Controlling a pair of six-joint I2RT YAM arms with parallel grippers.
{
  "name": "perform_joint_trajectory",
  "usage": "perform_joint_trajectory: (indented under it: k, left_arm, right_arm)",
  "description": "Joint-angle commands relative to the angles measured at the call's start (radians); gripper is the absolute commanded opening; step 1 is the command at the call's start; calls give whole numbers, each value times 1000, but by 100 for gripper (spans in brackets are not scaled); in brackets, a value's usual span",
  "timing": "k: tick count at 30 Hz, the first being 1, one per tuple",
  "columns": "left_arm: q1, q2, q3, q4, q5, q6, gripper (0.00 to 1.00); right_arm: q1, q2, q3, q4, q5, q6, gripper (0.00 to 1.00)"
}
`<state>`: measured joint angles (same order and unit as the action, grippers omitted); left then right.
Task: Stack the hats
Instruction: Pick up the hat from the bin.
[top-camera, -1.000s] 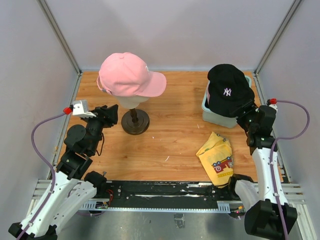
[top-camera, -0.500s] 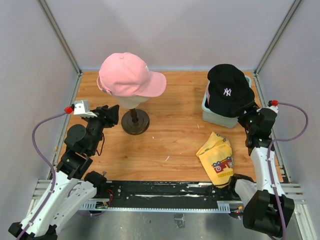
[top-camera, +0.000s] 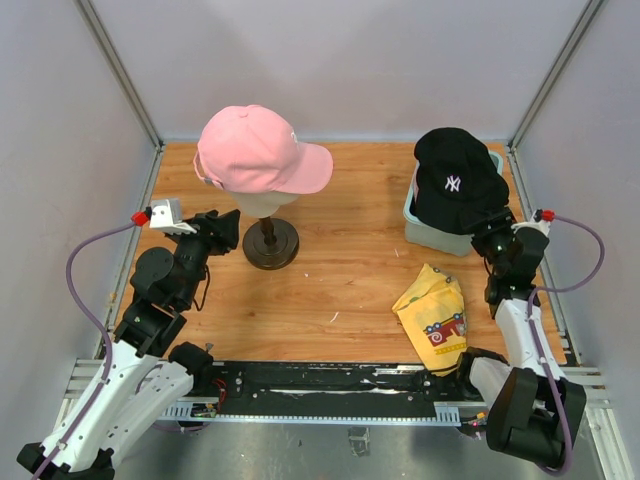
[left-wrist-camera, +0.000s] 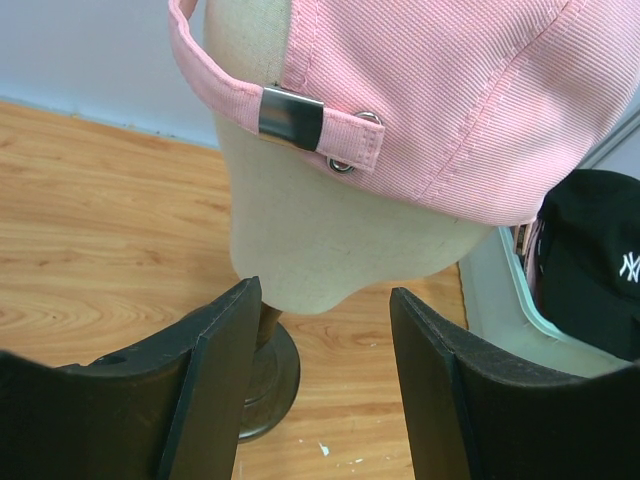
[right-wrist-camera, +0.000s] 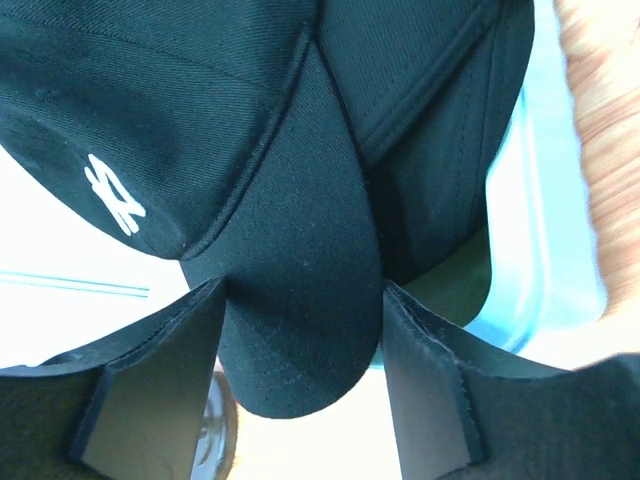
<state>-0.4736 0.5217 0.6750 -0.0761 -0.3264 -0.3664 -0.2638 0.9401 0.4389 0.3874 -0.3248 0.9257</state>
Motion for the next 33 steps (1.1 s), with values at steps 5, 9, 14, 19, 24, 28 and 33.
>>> perform_joint_trajectory:
  k: [5, 9, 14, 19, 24, 28, 33]
  left_arm:
    - [4, -2, 35, 35, 9, 19, 59]
    - [4, -14, 29, 30, 6, 19, 59]
    - [4, -33, 23, 20, 1, 17, 59]
    - [4, -46, 19, 10, 1, 15, 59]
    - [4, -54, 18, 10, 1, 16, 59]
    - [4, -56, 21, 13, 2, 16, 59]
    - [4, -61, 26, 24, 1, 14, 59]
  right_arm:
    - [-12, -22, -56, 95, -44, 133, 43]
    - [-12, -43, -56, 102, -51, 167, 33]
    - [-13, -62, -45, 100, -62, 199, 23]
    - [-15, -73, -36, 98, -72, 231, 10]
    - [-15, -74, -16, 116, -85, 267, 1]
    - [-14, -67, 17, 145, -116, 298, 1]
    - [-14, -52, 93, 186, -165, 357, 1]
